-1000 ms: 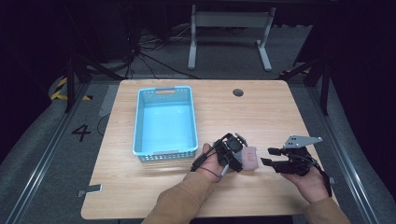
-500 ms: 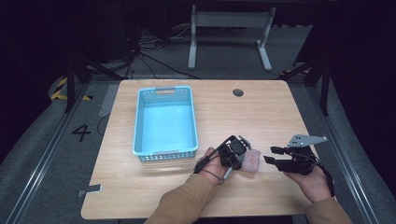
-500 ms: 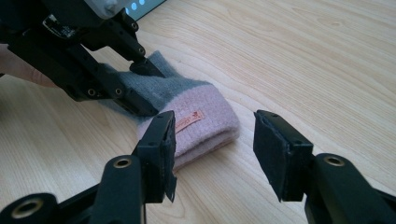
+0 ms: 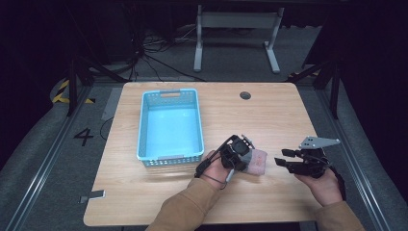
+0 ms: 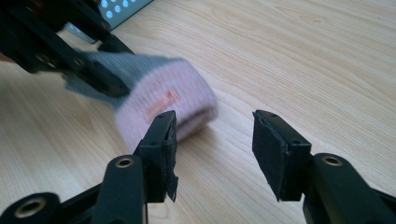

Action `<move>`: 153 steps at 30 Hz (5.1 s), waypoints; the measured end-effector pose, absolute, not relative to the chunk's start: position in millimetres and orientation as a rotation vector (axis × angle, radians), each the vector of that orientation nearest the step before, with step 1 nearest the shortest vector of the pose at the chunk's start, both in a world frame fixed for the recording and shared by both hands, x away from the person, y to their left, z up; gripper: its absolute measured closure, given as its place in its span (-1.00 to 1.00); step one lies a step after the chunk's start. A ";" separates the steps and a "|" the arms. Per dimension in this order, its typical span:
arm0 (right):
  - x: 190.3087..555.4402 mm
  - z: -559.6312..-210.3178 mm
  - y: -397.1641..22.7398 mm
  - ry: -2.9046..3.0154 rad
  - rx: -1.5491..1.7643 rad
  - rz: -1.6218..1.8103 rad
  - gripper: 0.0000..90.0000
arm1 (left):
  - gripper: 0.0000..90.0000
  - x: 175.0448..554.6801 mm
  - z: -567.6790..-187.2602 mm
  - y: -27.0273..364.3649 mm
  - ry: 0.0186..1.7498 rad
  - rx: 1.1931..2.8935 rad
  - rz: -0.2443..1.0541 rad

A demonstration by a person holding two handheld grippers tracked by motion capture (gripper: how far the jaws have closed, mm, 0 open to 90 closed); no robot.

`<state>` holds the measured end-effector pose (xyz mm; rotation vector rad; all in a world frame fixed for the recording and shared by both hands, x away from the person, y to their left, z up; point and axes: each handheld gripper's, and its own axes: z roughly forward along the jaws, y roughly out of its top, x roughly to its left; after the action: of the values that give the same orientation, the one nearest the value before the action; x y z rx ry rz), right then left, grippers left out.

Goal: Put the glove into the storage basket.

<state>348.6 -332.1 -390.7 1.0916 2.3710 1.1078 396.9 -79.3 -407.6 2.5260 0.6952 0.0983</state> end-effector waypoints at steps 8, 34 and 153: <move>360.8 -400.7 -335.9 2.377 1.129 1.084 0.12 | 0.48 396.0 -384.5 -61.3 0.714 2.467 0.121; 373.4 -417.7 -330.0 2.426 1.160 1.056 0.12 | 0.47 410.5 -321.7 7.4 0.795 2.315 0.216; 379.9 -427.5 -309.0 2.504 1.119 1.004 0.09 | -0.10 394.4 -342.3 101.6 0.798 2.259 0.210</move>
<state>379.9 -309.0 -427.5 1.1191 2.5037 1.0042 394.4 101.6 -342.3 2.2586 0.7977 0.2104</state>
